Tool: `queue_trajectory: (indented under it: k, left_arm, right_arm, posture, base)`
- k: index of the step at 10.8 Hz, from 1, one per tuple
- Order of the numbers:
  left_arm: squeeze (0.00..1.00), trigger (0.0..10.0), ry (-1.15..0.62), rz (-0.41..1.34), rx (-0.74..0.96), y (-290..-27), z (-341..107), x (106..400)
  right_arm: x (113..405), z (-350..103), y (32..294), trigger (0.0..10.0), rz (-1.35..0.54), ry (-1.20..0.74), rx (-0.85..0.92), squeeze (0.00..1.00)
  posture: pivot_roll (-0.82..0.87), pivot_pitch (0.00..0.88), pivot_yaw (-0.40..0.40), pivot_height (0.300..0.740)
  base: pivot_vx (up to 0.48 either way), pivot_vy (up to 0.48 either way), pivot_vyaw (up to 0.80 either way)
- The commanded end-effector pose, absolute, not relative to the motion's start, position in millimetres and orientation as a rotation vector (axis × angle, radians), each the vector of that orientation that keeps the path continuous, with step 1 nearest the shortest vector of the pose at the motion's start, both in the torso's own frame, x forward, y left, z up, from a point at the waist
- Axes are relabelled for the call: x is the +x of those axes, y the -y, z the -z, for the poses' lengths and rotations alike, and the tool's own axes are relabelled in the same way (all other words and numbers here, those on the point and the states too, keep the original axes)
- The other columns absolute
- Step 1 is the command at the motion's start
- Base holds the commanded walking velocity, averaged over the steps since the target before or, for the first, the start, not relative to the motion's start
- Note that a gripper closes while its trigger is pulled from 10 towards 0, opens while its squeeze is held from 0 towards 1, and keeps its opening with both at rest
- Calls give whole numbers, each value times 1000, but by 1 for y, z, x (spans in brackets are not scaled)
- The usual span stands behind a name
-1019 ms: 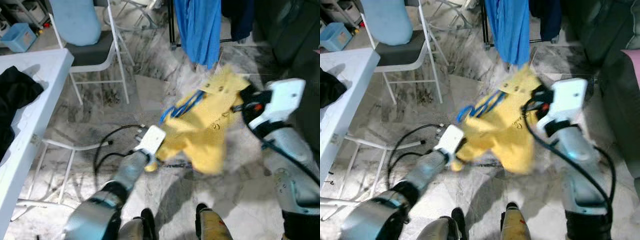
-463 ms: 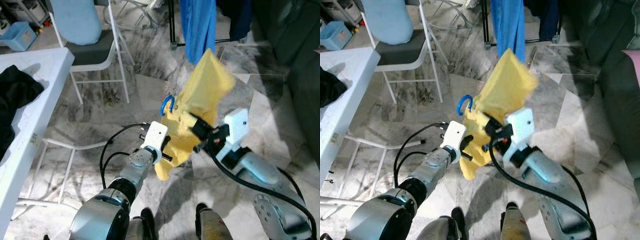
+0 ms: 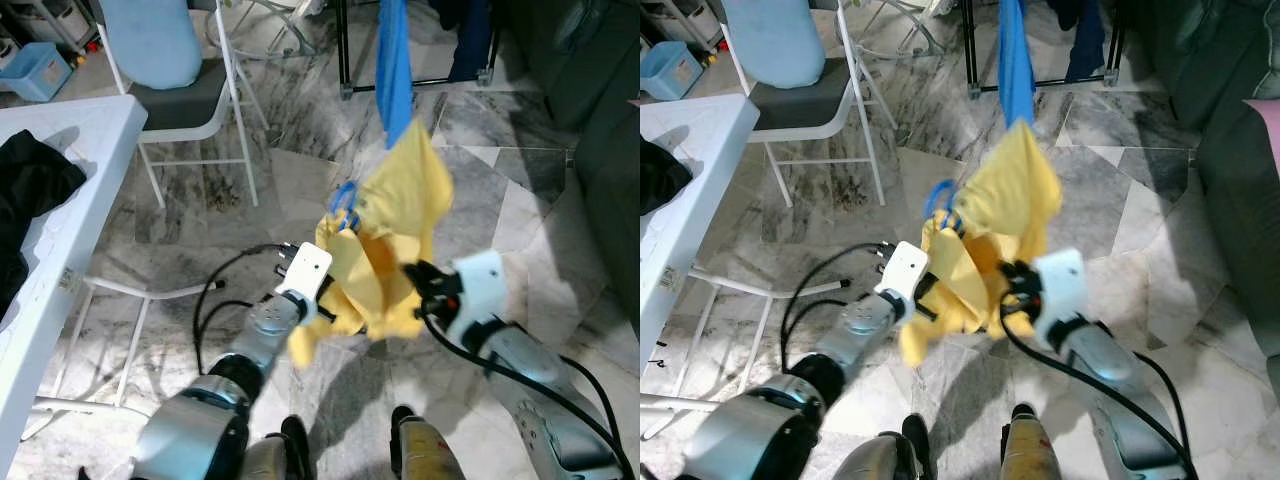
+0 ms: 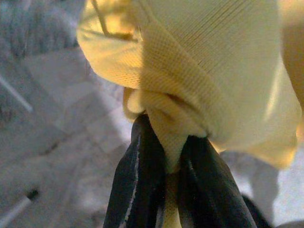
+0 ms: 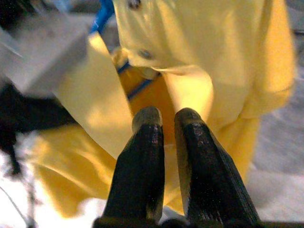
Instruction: Hang hanger
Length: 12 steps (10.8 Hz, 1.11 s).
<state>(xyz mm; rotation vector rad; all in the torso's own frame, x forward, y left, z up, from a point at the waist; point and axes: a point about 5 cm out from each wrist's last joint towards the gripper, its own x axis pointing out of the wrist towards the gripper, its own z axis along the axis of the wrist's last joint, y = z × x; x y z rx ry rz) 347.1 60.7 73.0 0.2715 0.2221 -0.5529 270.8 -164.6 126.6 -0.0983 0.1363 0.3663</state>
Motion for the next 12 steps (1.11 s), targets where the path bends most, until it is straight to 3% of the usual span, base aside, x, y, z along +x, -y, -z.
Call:
queue_trajectory:
  k: [1, 3, 7, 9, 12]
  left_arm:
    - [0, 0, -178, 580, 301, -63, -77, 348]
    - [0, 0, -122, 689, 386, -66, -85, 349]
    - [0, 0, -13, 974, 600, -76, -100, 347]
    - [0, 0, -66, 958, 652, -93, -99, 351]
    - [0, 0, -176, 873, 746, -109, -88, 354]
  right_arm:
    - [267, -117, 163, 10000, -374, -159, -117, 1000]
    - [263, -115, 164, 10000, -418, -143, -191, 1000]
    - [254, -128, 200, 10000, -490, -109, -446, 1000]
    - [241, -138, 212, 10000, -607, -141, -547, 1000]
    - [231, -149, 210, 10000, -711, -168, -608, 1000]
  posture:
    - [-300, 269, 149, 740]
    - [-296, 270, 151, 740]
    - [-293, 276, 158, 740]
    - [-293, 278, 169, 740]
    - [-297, 282, 177, 740]
  base:
    - [0, 0, 0]
    - [0, 0, 0]
    - [0, 0, 0]
    - [0, 0, 0]
    - [0, 0, 0]
